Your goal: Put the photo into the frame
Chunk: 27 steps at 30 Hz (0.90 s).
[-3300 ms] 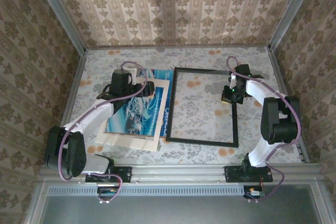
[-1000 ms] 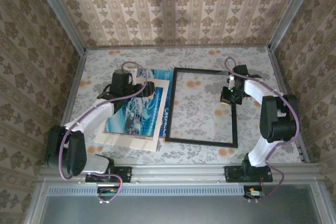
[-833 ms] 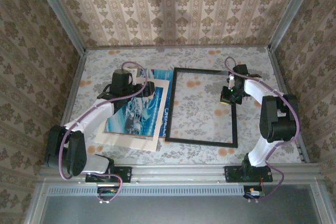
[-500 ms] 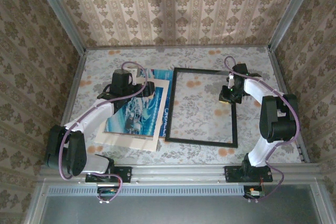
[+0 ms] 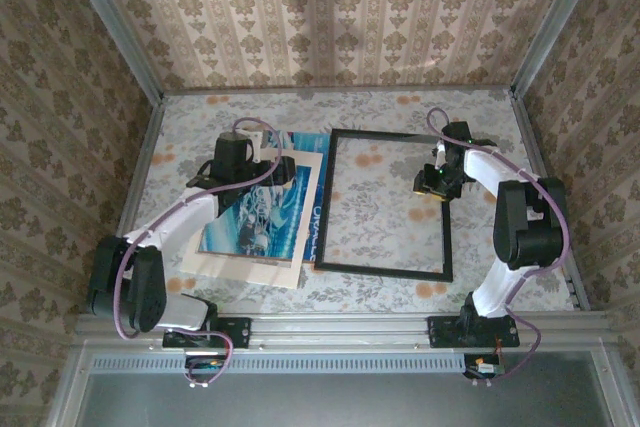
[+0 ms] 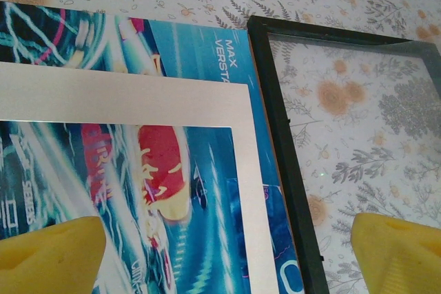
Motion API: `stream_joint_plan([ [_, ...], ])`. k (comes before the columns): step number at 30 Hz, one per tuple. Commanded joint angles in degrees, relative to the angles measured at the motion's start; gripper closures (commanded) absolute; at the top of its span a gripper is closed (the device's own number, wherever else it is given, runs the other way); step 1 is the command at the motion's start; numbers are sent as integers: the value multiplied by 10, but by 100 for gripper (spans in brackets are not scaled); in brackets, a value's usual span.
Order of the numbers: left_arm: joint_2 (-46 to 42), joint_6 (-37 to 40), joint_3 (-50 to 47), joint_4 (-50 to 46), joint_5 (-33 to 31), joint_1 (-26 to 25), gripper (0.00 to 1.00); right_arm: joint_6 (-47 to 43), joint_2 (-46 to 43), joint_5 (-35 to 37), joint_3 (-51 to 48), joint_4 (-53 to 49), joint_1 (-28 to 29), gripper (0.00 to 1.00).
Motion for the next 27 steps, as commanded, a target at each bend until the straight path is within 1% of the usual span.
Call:
stream_joint_plan([
  [1,2,10,20,-7,10,-3,7,7,14,11,12,-6,-5,51],
  [3,2,11,20,-6,10,-3,7,9,15,12,13,-5,-6,47],
  [11,2,12,16,-6,7,-3,7,12,2,24,11,-4,-20,38],
  [17,4,12,15,-6,7,-3,7,14,-5,33,9,-3,-29,33],
  [23,3,13,12,-6,5,-3,7,14,-22,68,12,-7,-32,31],
  [27,3,11,10,-6,1,-2,7,14,-51,93,4,4,-31,31],
])
